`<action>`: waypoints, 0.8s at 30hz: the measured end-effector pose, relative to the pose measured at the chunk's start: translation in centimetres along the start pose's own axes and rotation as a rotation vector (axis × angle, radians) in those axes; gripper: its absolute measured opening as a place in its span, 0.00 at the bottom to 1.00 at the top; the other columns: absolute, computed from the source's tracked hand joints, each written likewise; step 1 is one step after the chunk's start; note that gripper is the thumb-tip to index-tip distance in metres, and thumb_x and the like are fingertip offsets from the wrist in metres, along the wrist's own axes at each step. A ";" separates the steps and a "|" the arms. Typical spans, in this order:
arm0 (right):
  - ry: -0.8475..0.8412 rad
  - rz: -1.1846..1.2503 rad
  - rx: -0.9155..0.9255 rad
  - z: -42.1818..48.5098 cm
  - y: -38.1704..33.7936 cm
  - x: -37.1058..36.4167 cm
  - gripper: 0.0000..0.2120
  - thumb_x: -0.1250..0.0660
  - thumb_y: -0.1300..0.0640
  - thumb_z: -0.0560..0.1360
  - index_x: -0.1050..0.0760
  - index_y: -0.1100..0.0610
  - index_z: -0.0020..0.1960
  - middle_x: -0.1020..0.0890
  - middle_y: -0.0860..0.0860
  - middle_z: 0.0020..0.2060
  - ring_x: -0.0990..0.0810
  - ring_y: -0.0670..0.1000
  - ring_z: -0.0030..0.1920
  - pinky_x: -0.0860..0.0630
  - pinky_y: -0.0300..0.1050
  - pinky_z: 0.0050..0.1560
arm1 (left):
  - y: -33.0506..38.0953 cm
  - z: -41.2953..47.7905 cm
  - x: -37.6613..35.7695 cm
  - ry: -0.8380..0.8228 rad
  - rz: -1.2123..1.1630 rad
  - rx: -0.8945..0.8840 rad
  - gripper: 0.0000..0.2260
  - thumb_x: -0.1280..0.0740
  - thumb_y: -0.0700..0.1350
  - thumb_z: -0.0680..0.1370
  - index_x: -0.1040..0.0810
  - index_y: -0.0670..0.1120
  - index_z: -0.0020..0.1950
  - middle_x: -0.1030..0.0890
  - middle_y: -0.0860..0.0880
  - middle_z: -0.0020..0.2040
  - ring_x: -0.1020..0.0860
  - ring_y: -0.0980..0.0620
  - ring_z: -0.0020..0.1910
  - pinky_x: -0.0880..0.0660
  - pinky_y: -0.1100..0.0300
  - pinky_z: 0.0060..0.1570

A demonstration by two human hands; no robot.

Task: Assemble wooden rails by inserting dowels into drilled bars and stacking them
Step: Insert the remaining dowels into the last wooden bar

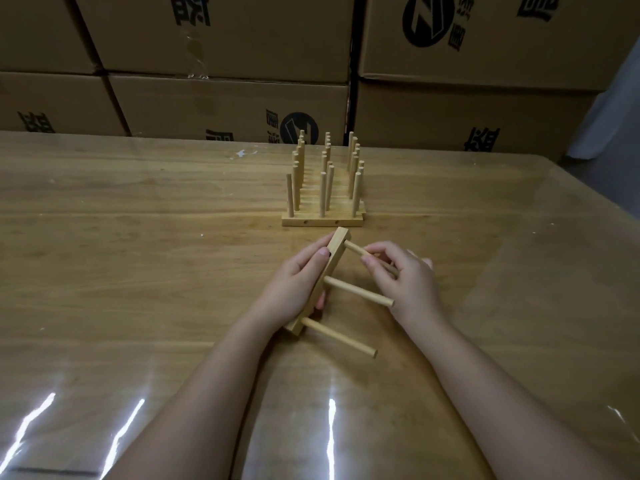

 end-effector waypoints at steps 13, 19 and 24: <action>0.040 -0.319 0.204 0.0 -1.6 1.4 0.03 0.32 0.54 0.75 0.20 0.52 0.45 0.18 0.44 0.38 0.22 0.50 0.39 0.48 0.45 0.40 | -0.3 -0.2 0.2 -0.025 0.095 0.016 0.16 0.43 0.53 0.82 0.32 0.64 0.69 0.23 0.55 0.26 0.25 0.58 0.26 0.27 0.66 0.30; -0.028 -0.427 0.248 0.4 -2.0 2.0 0.03 0.33 0.54 0.75 0.21 0.51 0.45 0.18 0.45 0.38 0.23 0.52 0.39 0.50 0.44 0.40 | -0.4 -0.1 -0.1 -0.031 0.152 0.017 0.17 0.44 0.53 0.82 0.33 0.62 0.71 0.24 0.56 0.24 0.25 0.59 0.26 0.29 0.66 0.30; -0.108 -0.452 0.196 1.1 -1.6 1.9 0.08 0.38 0.49 0.77 0.22 0.50 0.50 0.19 0.45 0.42 0.29 0.49 0.44 0.50 0.43 0.45 | 0.0 0.0 0.0 -0.020 0.067 0.021 0.16 0.45 0.52 0.83 0.30 0.59 0.69 0.24 0.53 0.25 0.26 0.57 0.25 0.28 0.67 0.29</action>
Point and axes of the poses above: each hand's wrist, its own z-axis towards the middle knuckle, its own x-axis out of the back of the hand, y = z × x, the point moved 1 cm from there along z, towards the middle knuckle
